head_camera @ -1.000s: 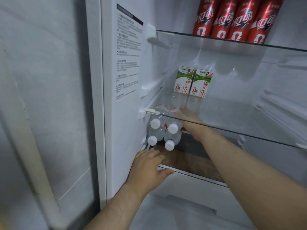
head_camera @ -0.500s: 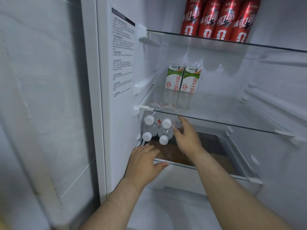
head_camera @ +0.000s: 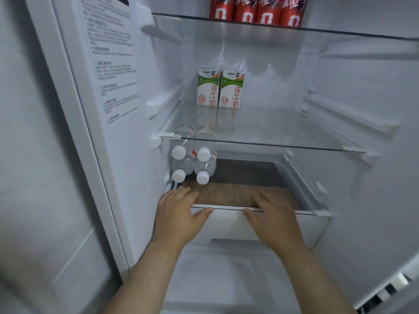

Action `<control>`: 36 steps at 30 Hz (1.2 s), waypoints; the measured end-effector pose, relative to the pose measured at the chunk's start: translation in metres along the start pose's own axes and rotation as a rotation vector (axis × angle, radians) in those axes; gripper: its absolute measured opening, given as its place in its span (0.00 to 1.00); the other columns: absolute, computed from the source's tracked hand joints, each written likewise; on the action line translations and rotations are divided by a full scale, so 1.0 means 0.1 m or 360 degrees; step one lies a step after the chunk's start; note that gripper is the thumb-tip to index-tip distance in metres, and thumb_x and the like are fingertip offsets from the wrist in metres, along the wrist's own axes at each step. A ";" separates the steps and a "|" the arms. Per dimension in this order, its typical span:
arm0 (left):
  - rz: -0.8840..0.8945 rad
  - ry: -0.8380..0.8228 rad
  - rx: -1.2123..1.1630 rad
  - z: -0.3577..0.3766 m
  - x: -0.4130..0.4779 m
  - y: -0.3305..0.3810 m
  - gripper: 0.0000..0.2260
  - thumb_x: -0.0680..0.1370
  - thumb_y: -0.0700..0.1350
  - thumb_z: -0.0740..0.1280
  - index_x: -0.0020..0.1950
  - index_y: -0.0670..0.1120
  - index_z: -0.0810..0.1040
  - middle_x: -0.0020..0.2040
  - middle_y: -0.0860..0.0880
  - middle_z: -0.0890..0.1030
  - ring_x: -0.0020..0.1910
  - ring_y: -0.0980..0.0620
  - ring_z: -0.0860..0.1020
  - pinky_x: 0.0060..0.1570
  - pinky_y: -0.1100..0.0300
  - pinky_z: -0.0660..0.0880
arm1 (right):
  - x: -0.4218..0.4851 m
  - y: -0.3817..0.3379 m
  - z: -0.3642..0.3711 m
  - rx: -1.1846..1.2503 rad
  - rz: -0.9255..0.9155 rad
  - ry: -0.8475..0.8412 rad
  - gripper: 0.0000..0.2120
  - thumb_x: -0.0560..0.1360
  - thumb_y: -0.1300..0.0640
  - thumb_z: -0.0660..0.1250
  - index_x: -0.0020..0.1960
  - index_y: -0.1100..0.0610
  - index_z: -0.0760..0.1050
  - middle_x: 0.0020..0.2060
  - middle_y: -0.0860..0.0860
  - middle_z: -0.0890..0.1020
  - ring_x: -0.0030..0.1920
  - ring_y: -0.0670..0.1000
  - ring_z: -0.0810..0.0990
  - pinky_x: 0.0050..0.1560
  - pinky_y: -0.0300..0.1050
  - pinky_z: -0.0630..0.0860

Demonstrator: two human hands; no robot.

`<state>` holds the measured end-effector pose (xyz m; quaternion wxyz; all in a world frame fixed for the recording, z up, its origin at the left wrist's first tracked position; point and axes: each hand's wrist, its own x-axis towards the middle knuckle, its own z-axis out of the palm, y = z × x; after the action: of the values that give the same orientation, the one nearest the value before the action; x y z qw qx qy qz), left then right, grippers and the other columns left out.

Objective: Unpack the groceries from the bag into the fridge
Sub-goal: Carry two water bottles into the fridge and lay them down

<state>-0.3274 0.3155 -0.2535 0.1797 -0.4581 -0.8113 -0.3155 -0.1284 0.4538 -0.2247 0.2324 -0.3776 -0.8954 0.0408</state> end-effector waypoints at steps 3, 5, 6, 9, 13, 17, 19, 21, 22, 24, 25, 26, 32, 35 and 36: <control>0.0010 0.0016 0.0018 0.00 0.00 0.02 0.24 0.72 0.68 0.62 0.54 0.53 0.82 0.55 0.54 0.81 0.55 0.51 0.78 0.58 0.54 0.70 | 0.01 0.00 0.02 0.0006 0.0046 -0.0019 0.30 0.73 0.35 0.55 0.62 0.54 0.80 0.62 0.52 0.81 0.62 0.55 0.78 0.66 0.49 0.70; 0.0006 0.0008 0.0019 0.00 0.01 0.02 0.24 0.72 0.69 0.62 0.54 0.52 0.82 0.56 0.54 0.81 0.56 0.51 0.77 0.59 0.54 0.69 | 0.00 0.00 0.04 0.0011 0.0042 0.0020 0.30 0.72 0.35 0.55 0.59 0.54 0.81 0.60 0.52 0.82 0.60 0.55 0.79 0.63 0.49 0.71; 0.0003 0.0003 0.0016 0.00 0.01 0.01 0.24 0.72 0.69 0.62 0.54 0.52 0.82 0.56 0.53 0.81 0.56 0.51 0.77 0.59 0.55 0.69 | 0.00 0.00 0.04 0.0017 0.0047 0.0029 0.30 0.72 0.35 0.55 0.59 0.54 0.82 0.59 0.52 0.82 0.59 0.55 0.79 0.63 0.48 0.72; -0.0001 -0.0031 0.0018 -0.01 0.01 0.02 0.25 0.73 0.69 0.62 0.56 0.53 0.82 0.57 0.54 0.81 0.57 0.51 0.77 0.60 0.55 0.70 | -0.01 -0.01 0.04 0.0030 0.0064 0.0037 0.30 0.73 0.35 0.55 0.59 0.54 0.81 0.60 0.52 0.82 0.60 0.54 0.79 0.63 0.49 0.71; -0.0023 -0.0048 -0.0013 -0.03 0.03 0.03 0.24 0.72 0.69 0.62 0.54 0.53 0.82 0.55 0.54 0.82 0.56 0.51 0.78 0.58 0.54 0.72 | 0.00 0.00 0.04 0.0047 0.0082 0.0008 0.31 0.72 0.33 0.54 0.59 0.53 0.81 0.63 0.51 0.80 0.63 0.53 0.77 0.65 0.50 0.70; -0.0041 -0.0093 -0.0045 -0.06 0.05 0.03 0.24 0.71 0.69 0.63 0.51 0.52 0.82 0.51 0.55 0.81 0.52 0.50 0.78 0.54 0.53 0.74 | -0.02 0.01 0.02 0.0116 0.0078 -0.0035 0.32 0.72 0.32 0.54 0.62 0.52 0.80 0.66 0.51 0.78 0.67 0.53 0.74 0.68 0.51 0.66; -0.0055 -0.0124 -0.0039 -0.08 0.05 0.04 0.24 0.71 0.69 0.62 0.52 0.52 0.82 0.51 0.54 0.81 0.52 0.50 0.79 0.54 0.53 0.74 | -0.02 0.02 -0.02 0.0136 0.0073 -0.0099 0.26 0.76 0.37 0.60 0.65 0.53 0.78 0.69 0.51 0.75 0.69 0.53 0.71 0.70 0.48 0.63; -0.0053 -0.0171 -0.0023 -0.11 0.05 0.05 0.25 0.71 0.70 0.61 0.54 0.53 0.82 0.52 0.55 0.81 0.54 0.51 0.78 0.56 0.52 0.74 | -0.02 0.04 -0.05 0.0187 0.0038 -0.0141 0.19 0.78 0.45 0.65 0.64 0.53 0.78 0.69 0.51 0.75 0.71 0.54 0.69 0.72 0.46 0.59; -0.0045 -0.0204 -0.0017 -0.13 0.05 0.06 0.26 0.71 0.70 0.60 0.55 0.53 0.82 0.53 0.55 0.81 0.54 0.51 0.78 0.56 0.52 0.74 | -0.03 0.07 -0.08 0.0232 0.0019 -0.0145 0.15 0.78 0.49 0.66 0.63 0.53 0.78 0.68 0.51 0.76 0.70 0.54 0.69 0.72 0.45 0.58; -0.0022 -0.0257 -0.0030 -0.19 0.05 0.07 0.26 0.72 0.69 0.60 0.57 0.53 0.81 0.53 0.55 0.81 0.55 0.51 0.78 0.57 0.52 0.74 | -0.12 0.14 -0.15 0.0320 0.0004 -0.0105 0.12 0.78 0.53 0.66 0.61 0.52 0.78 0.64 0.50 0.78 0.67 0.53 0.72 0.72 0.43 0.55; -0.0020 -0.0277 -0.0051 -0.22 0.05 0.09 0.26 0.72 0.69 0.60 0.59 0.53 0.80 0.54 0.55 0.80 0.55 0.50 0.78 0.57 0.51 0.74 | -0.19 0.17 -0.20 0.0349 -0.0006 -0.0075 0.13 0.78 0.55 0.66 0.62 0.51 0.78 0.63 0.49 0.78 0.66 0.52 0.72 0.72 0.42 0.55; -0.0026 -0.0293 -0.0074 -0.25 0.04 0.11 0.25 0.72 0.68 0.62 0.61 0.53 0.80 0.57 0.54 0.80 0.58 0.50 0.77 0.59 0.51 0.74 | -0.29 0.20 -0.25 0.0371 -0.0005 -0.0064 0.15 0.78 0.56 0.66 0.64 0.50 0.76 0.63 0.48 0.77 0.66 0.51 0.72 0.72 0.41 0.54; 0.0035 -0.0321 -0.0245 -0.38 -0.34 0.50 0.23 0.73 0.58 0.65 0.64 0.47 0.79 0.67 0.47 0.76 0.67 0.45 0.72 0.67 0.50 0.68 | -0.93 0.30 -0.44 0.0406 0.0180 -0.0193 0.24 0.80 0.54 0.64 0.75 0.51 0.65 0.76 0.49 0.64 0.76 0.49 0.60 0.75 0.41 0.55; 0.0027 -0.0403 -0.0262 -0.42 -0.69 0.66 0.24 0.74 0.59 0.63 0.64 0.46 0.79 0.68 0.46 0.76 0.68 0.44 0.72 0.68 0.51 0.65 | -1.24 0.33 -0.51 0.0397 0.0195 -0.0246 0.25 0.80 0.53 0.63 0.76 0.50 0.63 0.77 0.48 0.60 0.77 0.48 0.56 0.75 0.40 0.53; 0.0050 -0.0425 -0.0262 -0.44 -0.79 0.70 0.25 0.74 0.59 0.63 0.64 0.46 0.79 0.68 0.46 0.75 0.68 0.44 0.71 0.69 0.51 0.64 | -1.35 0.34 -0.54 0.0389 0.0205 -0.0251 0.26 0.80 0.53 0.63 0.77 0.49 0.62 0.77 0.48 0.59 0.77 0.48 0.55 0.75 0.40 0.52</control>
<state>-0.2267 0.2619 -0.2428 0.0368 -0.5218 -0.7922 -0.3143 -0.0002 0.3788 -0.2370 0.2026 -0.3987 -0.8732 0.1937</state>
